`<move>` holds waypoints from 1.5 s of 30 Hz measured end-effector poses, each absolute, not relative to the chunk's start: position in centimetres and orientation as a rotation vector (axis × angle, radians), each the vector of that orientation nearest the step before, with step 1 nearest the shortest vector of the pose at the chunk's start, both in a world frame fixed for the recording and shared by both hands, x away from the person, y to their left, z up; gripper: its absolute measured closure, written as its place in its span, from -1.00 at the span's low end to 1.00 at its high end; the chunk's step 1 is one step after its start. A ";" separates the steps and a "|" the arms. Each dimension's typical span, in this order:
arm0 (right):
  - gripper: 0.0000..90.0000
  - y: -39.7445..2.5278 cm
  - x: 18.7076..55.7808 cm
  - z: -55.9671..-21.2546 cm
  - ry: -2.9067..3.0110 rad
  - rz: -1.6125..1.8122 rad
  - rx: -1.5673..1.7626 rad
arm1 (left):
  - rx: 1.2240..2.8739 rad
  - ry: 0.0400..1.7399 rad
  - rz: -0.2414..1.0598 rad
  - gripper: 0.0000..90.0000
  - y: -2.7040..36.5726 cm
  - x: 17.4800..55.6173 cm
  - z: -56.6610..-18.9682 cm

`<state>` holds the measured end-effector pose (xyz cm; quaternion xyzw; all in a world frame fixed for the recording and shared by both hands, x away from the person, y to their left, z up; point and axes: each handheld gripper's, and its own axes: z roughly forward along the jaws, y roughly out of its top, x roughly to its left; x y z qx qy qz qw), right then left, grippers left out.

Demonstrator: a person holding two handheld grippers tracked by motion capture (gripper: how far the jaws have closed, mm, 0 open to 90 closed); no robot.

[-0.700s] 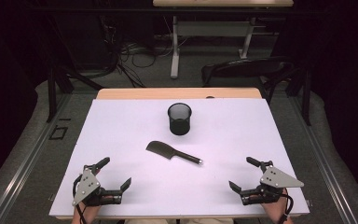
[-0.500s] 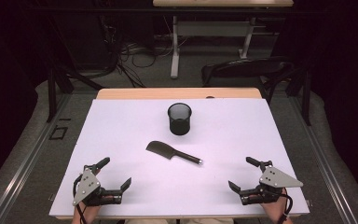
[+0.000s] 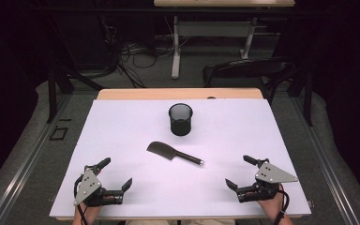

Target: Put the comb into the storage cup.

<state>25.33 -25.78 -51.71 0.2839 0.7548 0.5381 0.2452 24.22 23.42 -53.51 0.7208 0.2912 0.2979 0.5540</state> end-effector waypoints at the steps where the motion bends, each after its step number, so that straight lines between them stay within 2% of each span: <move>1: -1.00 -25.6 25.5 -51.7 2.066 1.461 0.765 | 1.704 0.687 0.705 -1.00 23.4 24.2 -53.5; 45: -1.00 -20.4 29.1 -51.0 2.323 1.317 0.793 | 1.712 0.701 0.703 -1.00 23.6 24.4 -53.5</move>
